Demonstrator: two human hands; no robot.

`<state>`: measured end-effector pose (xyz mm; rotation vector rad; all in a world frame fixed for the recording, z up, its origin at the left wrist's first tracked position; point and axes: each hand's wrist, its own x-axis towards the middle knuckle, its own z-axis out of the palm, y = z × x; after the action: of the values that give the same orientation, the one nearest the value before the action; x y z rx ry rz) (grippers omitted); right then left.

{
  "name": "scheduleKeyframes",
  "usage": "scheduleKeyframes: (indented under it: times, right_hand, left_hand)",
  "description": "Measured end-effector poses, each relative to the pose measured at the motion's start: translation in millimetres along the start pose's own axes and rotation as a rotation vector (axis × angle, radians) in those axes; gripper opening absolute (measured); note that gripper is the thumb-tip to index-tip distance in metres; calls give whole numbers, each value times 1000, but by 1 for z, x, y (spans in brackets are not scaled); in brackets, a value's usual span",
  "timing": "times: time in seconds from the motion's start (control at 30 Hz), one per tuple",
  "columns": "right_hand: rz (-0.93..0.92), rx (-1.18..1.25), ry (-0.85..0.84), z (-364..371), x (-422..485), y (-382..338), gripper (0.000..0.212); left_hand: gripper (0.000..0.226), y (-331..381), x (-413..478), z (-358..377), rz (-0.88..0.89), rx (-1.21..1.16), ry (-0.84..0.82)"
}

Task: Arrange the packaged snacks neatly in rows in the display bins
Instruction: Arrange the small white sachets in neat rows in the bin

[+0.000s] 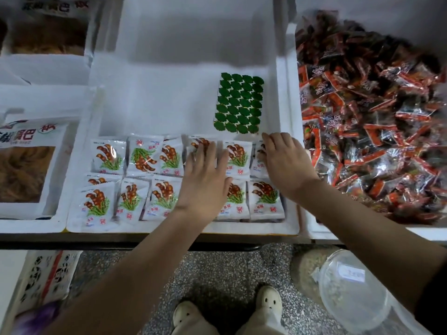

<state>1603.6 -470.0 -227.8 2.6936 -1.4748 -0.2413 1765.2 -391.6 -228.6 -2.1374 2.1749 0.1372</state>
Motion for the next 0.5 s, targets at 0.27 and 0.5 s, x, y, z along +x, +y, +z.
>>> scheduleKeyframes:
  times: [0.27,0.5]
  right_hand:
    - [-182,665,17,-25,39,-22,48]
    - [-216,644,-310,-29,90,-57,54]
  left_hand:
    - [36,-17,-18,4,-32,-154,226]
    - [36,-35,-38,17,-49,-163,277]
